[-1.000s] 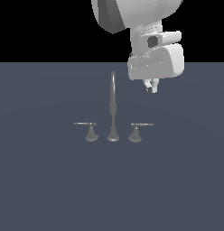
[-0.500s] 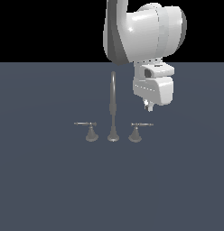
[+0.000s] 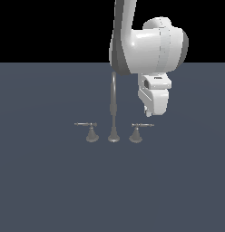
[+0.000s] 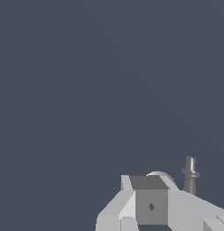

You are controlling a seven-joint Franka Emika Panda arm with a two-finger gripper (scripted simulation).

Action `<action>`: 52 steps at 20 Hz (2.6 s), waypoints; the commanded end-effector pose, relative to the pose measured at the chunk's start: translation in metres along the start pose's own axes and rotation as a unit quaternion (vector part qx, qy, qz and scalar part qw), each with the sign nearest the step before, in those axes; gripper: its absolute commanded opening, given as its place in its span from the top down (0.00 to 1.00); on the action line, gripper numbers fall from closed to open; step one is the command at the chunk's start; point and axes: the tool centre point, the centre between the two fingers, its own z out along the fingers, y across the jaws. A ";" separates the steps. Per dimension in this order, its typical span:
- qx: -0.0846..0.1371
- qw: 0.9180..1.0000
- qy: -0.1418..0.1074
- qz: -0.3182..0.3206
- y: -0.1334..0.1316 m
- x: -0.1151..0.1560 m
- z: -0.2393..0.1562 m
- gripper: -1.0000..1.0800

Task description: Turn on the faucet by rotating a designated handle.

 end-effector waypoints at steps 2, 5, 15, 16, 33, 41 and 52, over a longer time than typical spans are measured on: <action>-0.011 1.000 -0.019 0.019 0.005 -0.009 0.032 1.00; -0.008 0.999 -0.025 0.029 0.003 -0.010 0.037 1.00; -0.007 0.999 -0.028 0.034 0.009 -0.008 0.039 1.00; -0.007 0.999 -0.028 0.034 0.013 -0.007 0.039 1.00; -0.001 0.999 -0.028 0.033 0.051 -0.005 0.036 1.00; -0.005 0.999 -0.028 0.034 0.079 -0.013 0.038 1.00; -0.005 0.999 -0.026 0.038 0.093 -0.039 0.036 1.00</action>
